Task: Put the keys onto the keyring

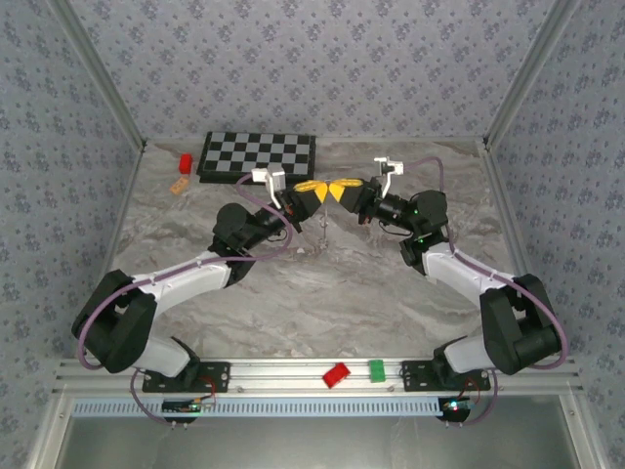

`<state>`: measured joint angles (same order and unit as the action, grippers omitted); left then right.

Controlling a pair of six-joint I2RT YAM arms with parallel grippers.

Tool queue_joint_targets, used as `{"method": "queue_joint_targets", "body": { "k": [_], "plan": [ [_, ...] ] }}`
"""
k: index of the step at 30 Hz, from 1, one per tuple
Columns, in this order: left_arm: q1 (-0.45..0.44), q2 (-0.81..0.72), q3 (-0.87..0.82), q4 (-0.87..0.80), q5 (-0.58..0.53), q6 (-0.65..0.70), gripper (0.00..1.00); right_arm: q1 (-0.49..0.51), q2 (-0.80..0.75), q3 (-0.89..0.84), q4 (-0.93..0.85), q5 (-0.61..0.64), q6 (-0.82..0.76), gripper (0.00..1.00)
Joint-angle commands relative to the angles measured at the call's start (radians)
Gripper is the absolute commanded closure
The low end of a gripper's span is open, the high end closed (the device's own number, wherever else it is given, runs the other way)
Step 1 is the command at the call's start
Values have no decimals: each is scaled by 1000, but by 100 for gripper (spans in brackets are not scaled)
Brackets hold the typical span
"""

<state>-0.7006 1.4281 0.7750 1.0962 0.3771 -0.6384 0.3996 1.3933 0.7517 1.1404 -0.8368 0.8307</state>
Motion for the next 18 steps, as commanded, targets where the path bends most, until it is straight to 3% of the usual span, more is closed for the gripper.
{"method": "queue_joint_targets", "body": {
  "k": [1,3,7,13,18],
  "plan": [
    [-2,-2,15,4,35,-3,99,-4,-13,37,-24,-62,-28,100],
    [12,-16,21,-38,53,1,84,-18,-24,43,-90,-81,-66,100],
    [59,-51,32,-142,117,27,73,-34,-61,85,-360,-122,-244,100],
    [128,-115,32,-328,207,138,73,-6,-88,245,-998,-119,-655,100],
    [153,-147,49,-477,276,235,73,44,-34,428,-1454,-12,-948,100]
  ]
}}
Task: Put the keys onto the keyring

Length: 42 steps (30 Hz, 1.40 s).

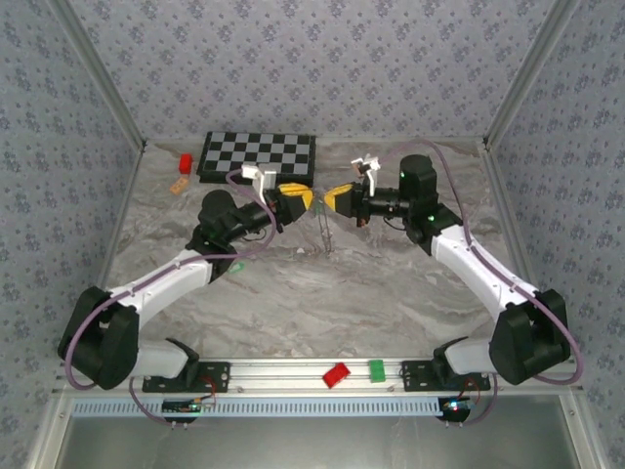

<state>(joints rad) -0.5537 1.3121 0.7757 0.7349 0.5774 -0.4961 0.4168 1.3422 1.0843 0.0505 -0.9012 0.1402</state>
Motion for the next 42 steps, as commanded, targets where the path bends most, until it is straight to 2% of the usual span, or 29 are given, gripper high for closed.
{"method": "queue_joint_targets", "body": {
  "k": [1,4,7,13,21,37,42],
  "plan": [
    [6,-36,55,-160,78,117,73,36,30,140,-424,75,-296,100],
    [10,-44,60,-230,95,157,73,59,64,203,-534,114,-378,100],
    [16,-50,56,-263,121,177,73,69,82,235,-564,146,-413,100],
    [17,-51,63,-310,171,207,72,73,111,290,-634,121,-468,100],
    [18,-35,73,-313,248,218,73,77,111,289,-637,98,-475,100],
    [18,24,110,-375,286,243,75,86,104,283,-637,57,-484,100],
    [13,40,120,-374,328,243,80,85,103,284,-640,29,-488,100]
  ]
}}
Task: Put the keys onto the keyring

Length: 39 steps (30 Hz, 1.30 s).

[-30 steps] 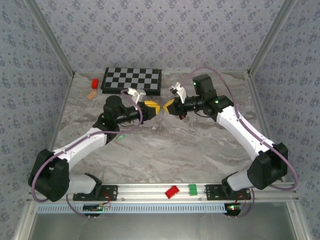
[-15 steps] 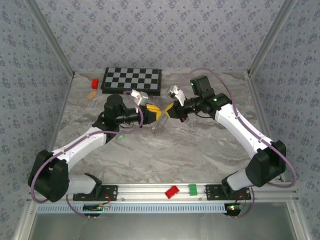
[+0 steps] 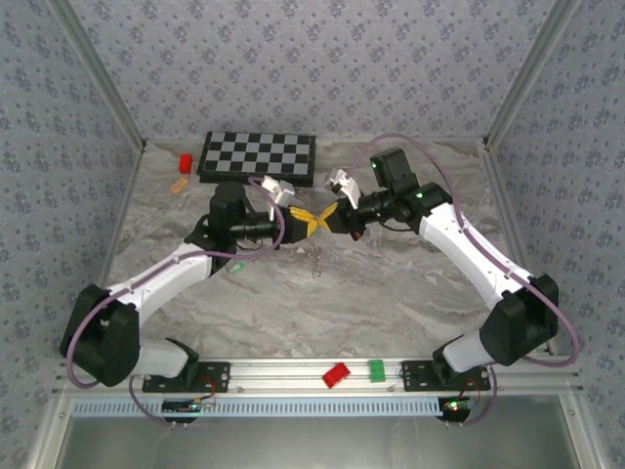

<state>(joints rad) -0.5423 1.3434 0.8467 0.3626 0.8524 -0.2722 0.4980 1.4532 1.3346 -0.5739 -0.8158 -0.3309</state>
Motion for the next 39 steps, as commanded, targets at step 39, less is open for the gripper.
{"method": "queue_joint_targets", "body": {
  "k": [39],
  "plan": [
    [-150,95,-75,748,-365,-397,100,-181,-139,-670,1728,-52,1142,72]
  ]
}}
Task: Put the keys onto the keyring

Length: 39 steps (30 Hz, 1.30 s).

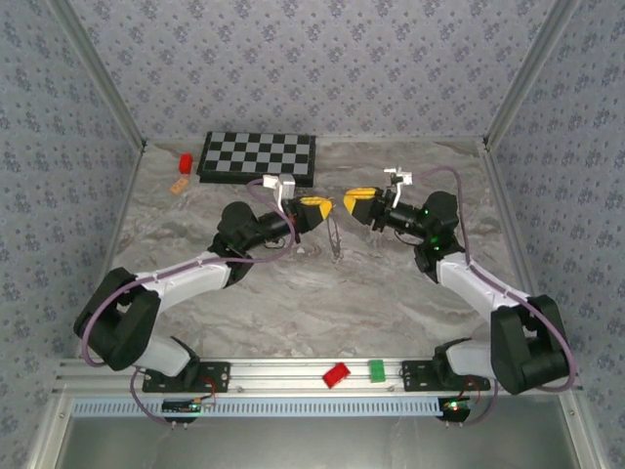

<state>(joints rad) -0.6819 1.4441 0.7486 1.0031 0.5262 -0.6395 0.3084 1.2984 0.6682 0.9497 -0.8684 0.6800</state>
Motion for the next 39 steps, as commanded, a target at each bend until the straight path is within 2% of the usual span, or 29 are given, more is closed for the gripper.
{"method": "queue_joint_targets", "body": {
  "k": [1,13,21,29,39],
  "plan": [
    [-11,-10,27,102,-39,-27,100,12,20,-1,208,0,134,72],
    [-33,-35,36,42,-68,-7,100,33,13,4,163,25,107,72],
    [-35,-52,48,-4,-42,10,100,34,6,25,101,-5,82,72],
    [-33,-103,76,-143,-4,93,100,44,-33,43,-90,-40,-43,72],
    [-29,-106,109,-224,62,135,100,56,-44,57,-102,-108,-42,75]
  ]
}}
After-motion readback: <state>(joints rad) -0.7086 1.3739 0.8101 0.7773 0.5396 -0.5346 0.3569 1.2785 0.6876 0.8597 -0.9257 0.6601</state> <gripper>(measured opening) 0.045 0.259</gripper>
